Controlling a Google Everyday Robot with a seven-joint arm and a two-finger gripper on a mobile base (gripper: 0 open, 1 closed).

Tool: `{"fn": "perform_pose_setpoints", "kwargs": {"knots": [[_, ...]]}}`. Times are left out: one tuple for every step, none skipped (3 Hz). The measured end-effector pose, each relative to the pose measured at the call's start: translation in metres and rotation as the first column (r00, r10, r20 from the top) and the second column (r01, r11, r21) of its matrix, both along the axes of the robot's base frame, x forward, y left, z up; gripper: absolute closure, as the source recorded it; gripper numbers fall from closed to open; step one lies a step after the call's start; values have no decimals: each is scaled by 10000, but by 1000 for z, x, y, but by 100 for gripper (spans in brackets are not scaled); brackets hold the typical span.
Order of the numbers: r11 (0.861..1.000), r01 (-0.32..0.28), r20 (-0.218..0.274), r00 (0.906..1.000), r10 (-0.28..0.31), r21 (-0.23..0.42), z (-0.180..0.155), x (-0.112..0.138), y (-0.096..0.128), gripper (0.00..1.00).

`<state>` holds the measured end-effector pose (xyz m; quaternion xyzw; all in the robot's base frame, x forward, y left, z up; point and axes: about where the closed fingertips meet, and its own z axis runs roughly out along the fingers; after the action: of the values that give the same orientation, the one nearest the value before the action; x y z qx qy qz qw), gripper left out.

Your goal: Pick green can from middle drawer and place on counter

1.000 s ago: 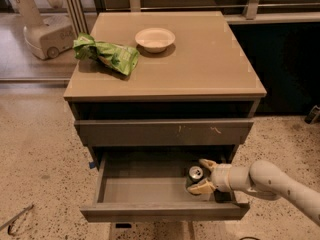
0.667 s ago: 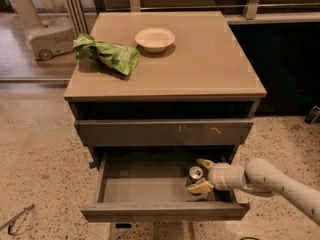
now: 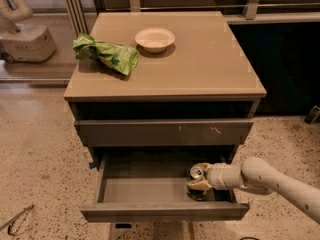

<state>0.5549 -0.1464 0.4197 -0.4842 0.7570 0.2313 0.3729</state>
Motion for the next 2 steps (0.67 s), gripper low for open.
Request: {"fn": "perform_pose_setpoints", "kwargs": {"knots": [[10000,-2,1,10000,2,0,0,0,0,90],[9996,-282,76,9996,282,24,20,-7,5,100]]}}
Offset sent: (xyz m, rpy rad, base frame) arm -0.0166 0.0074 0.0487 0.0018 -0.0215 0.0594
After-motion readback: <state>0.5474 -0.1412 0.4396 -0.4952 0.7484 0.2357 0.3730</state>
